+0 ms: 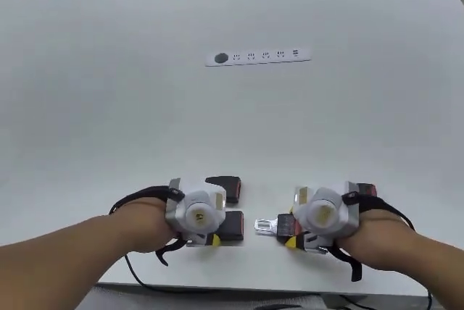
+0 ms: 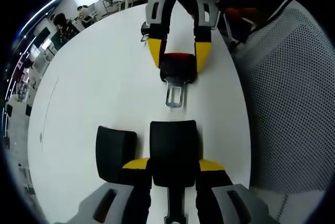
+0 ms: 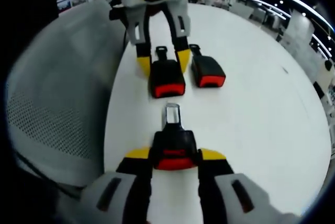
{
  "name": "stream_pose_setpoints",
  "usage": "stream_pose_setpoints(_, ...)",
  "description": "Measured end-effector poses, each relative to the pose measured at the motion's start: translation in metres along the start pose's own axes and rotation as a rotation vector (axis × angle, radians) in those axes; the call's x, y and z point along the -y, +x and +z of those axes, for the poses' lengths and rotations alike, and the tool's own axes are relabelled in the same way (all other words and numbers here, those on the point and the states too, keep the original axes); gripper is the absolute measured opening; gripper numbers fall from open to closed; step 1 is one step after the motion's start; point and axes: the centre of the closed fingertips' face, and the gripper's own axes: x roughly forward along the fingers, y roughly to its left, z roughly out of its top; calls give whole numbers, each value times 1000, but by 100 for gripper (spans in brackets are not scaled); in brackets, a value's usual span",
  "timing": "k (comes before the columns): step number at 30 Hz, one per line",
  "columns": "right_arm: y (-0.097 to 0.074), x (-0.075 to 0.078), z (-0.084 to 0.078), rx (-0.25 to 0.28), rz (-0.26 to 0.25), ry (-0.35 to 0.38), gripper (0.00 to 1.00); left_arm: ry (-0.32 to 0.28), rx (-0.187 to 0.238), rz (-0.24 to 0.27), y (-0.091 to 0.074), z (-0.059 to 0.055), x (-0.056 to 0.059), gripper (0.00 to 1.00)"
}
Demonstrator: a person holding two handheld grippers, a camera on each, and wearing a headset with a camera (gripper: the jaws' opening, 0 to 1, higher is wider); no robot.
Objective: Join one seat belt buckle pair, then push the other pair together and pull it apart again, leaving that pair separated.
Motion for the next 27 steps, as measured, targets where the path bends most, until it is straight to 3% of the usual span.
stream_pose_setpoints(12,9,4,14,-26,13,-28,32,14,8,-15,0,0,0,33)
stream_pose_setpoints(27,15,1,26,-8,13,-54,32,14,15,-17,1,0,-2,33)
